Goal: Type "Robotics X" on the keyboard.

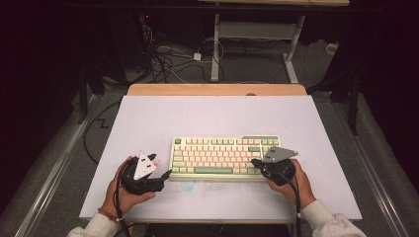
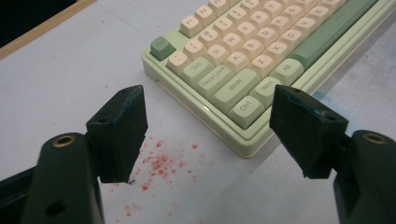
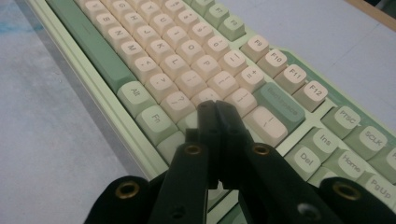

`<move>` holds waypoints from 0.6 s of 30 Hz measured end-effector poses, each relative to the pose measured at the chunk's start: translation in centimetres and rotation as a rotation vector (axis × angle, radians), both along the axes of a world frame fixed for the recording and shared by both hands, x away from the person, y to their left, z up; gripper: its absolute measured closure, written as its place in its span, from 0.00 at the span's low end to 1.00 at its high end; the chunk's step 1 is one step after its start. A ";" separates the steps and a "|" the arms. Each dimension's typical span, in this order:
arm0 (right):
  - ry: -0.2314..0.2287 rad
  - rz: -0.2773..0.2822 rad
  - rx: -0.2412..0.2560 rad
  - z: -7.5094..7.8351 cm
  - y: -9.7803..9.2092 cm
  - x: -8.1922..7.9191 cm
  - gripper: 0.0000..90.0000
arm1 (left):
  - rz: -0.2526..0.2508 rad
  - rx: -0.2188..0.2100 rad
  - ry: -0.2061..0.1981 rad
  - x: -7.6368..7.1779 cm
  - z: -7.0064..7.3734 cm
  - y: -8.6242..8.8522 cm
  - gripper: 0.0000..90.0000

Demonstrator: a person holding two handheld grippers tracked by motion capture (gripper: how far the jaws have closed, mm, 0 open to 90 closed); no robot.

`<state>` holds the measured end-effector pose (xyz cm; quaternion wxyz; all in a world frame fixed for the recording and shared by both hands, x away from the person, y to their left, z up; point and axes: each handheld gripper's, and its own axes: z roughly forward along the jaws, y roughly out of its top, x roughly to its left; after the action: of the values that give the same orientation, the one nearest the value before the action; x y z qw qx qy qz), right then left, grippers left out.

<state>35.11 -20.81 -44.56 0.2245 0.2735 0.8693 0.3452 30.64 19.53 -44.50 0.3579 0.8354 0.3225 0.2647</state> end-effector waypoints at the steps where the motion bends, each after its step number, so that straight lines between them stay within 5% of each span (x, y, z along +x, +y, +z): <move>1: 0.003 -0.002 -0.002 -0.1 0.1 0.1 1.00 | -0.003 0.004 0.000 0.0 0.0 -0.1 0.29; 9: 0.010 -0.016 -0.016 -0.6 0.0 0.4 1.00 | -0.009 -0.004 0.011 0.0 0.2 -0.3 0.36; 18: 0.029 -0.017 -0.015 -0.9 -0.1 0.5 1.00 | -0.060 -0.034 0.052 0.6 0.9 -0.5 0.93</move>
<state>35.63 -20.95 -45.44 0.2169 0.2840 0.8727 0.3328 31.21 19.03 -43.58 0.3714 0.8451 0.3109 0.2263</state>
